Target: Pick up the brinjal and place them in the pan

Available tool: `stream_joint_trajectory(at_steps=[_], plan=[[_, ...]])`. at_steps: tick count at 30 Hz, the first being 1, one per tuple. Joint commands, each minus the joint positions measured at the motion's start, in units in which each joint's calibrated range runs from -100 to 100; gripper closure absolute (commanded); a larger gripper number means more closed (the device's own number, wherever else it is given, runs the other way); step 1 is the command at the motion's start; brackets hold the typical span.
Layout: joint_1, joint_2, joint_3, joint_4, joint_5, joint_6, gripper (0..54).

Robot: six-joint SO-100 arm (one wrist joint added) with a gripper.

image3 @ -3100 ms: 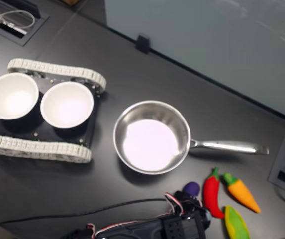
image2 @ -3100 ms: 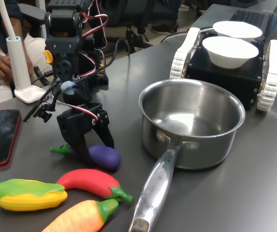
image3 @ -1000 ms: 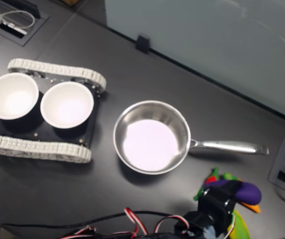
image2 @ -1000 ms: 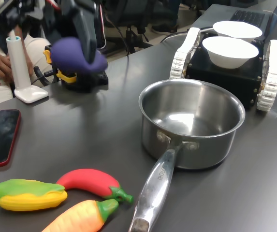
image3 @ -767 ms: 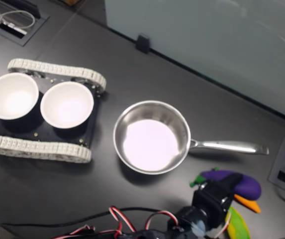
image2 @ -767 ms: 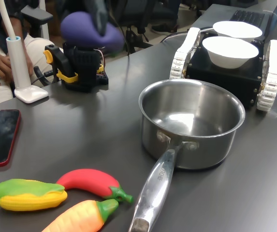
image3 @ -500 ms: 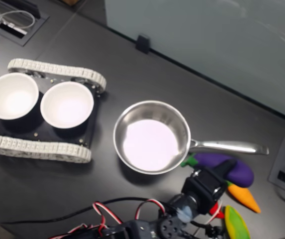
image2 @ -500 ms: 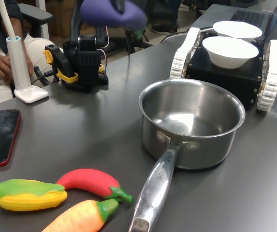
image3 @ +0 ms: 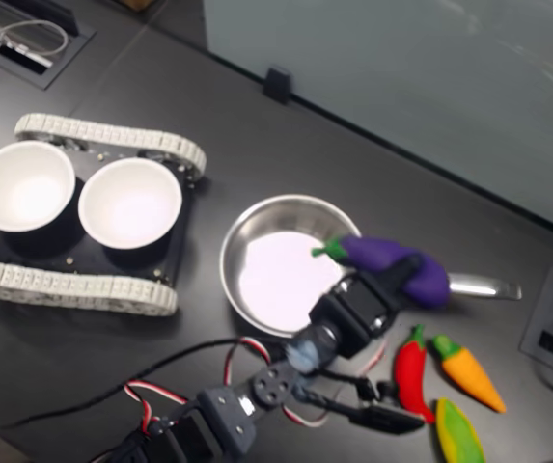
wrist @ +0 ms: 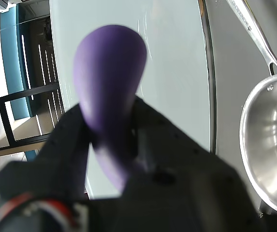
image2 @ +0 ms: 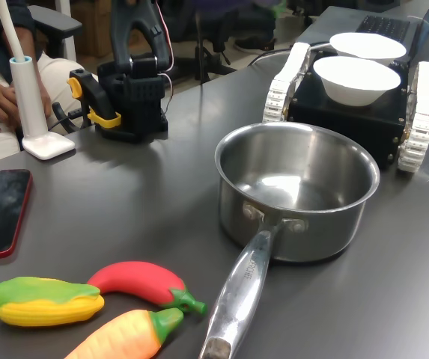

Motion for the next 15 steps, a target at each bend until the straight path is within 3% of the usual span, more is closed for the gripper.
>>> stream_joint_trajectory(at_steps=[1, 9, 15], plan=[[-6.8, -4.01, -1.29, -3.99, -1.61, 4.93, 53.6], [-18.38, -5.44, 2.52, -4.93, -2.83, 11.66, 53.6], [-23.66, -6.79, 6.52, -5.02, -3.47, 11.99, 53.6]])
